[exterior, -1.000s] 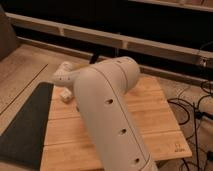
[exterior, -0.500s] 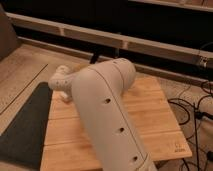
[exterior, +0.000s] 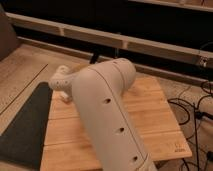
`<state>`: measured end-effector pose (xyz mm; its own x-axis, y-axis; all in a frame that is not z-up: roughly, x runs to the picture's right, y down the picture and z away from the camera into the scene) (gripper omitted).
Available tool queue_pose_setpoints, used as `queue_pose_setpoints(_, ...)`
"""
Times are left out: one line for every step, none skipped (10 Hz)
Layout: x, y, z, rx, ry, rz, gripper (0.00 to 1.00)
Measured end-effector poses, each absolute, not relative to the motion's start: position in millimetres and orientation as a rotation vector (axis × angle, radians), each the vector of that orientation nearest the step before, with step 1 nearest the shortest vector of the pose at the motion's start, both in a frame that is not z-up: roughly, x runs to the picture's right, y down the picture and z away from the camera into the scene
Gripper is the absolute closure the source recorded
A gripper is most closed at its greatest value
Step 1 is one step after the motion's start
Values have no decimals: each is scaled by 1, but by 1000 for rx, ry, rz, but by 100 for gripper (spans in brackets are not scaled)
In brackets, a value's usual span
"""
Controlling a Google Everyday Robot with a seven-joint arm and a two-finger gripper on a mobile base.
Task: Place the pepper on the white sponge
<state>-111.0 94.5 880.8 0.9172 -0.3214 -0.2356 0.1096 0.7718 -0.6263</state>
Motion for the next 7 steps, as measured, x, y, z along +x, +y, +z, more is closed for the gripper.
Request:
queue_pose_setpoints(-111,95,881,-650,343,-239,42)
queue_pose_setpoints(-111,95,881,-650,342,-239,34)
queue_pose_setpoints(-111,95,881,-650,343,-238,24)
queue_pose_setpoints(-111,95,881,-651,343,-238,20)
queue_pose_setpoints(-111,95,881,-651,343,-238,20)
queue_pose_setpoints(-111,94,881,-651,343,-238,20)
queue_pose_setpoints(-110,94,881,-651,343,-238,20)
